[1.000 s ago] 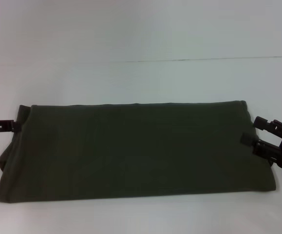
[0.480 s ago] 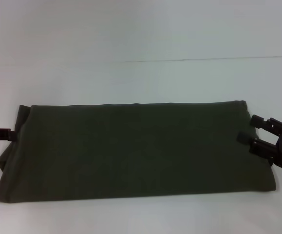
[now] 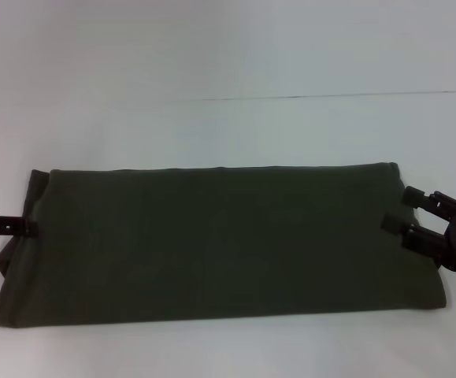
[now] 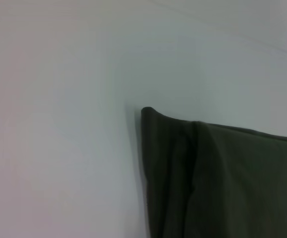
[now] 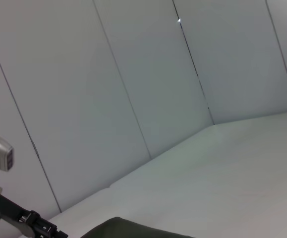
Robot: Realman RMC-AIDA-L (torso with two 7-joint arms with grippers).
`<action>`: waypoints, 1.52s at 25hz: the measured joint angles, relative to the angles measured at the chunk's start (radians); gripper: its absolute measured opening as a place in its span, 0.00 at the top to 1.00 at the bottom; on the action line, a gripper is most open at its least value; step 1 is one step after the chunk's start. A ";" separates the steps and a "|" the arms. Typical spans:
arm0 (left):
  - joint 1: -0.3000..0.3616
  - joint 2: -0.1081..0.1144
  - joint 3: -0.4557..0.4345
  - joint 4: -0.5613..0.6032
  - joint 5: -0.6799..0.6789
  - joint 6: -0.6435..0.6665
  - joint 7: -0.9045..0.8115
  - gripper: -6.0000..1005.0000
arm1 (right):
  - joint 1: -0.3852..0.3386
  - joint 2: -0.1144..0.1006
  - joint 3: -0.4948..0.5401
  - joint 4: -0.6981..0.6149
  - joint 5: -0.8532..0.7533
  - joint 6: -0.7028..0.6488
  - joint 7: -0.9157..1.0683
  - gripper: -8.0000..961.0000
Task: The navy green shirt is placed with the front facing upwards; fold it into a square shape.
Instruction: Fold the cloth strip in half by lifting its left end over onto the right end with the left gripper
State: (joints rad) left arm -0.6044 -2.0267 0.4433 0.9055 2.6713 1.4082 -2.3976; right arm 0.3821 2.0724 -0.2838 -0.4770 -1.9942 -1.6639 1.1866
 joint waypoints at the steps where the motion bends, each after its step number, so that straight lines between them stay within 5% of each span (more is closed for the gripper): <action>1: 0.000 0.000 0.002 0.000 0.001 -0.001 0.000 0.16 | 0.000 0.000 0.000 0.000 0.000 -0.002 0.000 0.17; 38: -0.026 0.006 0.019 -0.069 0.020 -0.009 -0.011 0.16 | 0.001 -0.005 0.000 0.000 0.003 0.001 0.001 0.17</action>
State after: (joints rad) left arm -0.6306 -2.0206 0.4621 0.8361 2.6910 1.3996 -2.4083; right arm 0.3835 2.0677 -0.2838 -0.4771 -1.9907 -1.6628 1.1873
